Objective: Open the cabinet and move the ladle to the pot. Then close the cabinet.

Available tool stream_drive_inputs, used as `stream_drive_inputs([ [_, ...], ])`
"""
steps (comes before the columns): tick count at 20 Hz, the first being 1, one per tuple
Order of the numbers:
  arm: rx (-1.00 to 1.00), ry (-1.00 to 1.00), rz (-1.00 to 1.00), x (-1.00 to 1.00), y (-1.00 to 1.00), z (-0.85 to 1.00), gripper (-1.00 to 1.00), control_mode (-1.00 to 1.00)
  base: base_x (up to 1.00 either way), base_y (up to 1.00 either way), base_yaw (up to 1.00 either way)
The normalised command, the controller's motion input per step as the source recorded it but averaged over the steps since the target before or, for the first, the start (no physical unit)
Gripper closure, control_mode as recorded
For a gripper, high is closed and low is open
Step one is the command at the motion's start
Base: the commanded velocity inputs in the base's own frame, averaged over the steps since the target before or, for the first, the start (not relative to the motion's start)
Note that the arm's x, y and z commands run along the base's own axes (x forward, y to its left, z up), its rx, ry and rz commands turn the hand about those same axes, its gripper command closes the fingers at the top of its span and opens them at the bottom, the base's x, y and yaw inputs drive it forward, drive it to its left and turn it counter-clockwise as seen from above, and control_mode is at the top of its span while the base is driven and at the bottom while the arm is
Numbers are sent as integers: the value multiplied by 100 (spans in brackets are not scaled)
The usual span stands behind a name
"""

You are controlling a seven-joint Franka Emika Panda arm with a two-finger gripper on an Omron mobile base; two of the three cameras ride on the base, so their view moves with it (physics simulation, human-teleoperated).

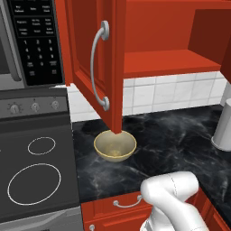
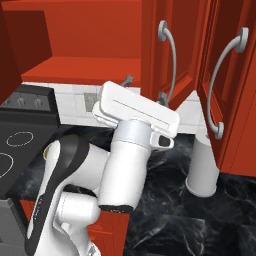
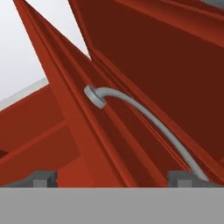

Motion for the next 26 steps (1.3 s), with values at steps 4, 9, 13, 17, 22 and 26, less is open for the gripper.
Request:
stream_drive_inputs([
  [4, 0, 0, 10, 20, 0, 0, -100, -100, 0, 0, 0],
  [9, 0, 0, 10, 15, 0, 0, -100, -100, 0, 0, 0],
  [13, 0, 0, 10, 11, 2, 0, -100, -100, 0, 0, 0],
  [17, 0, 0, 10, 15, 8, -1, -100, -100, 0, 0, 0],
  [22, 0, 0, 9, 9, 22, -1, -100, -100, 0, 0, 0],
  [26, 0, 0, 6, 2, 46, 0, -100, -100, 0, 0, 0],
])
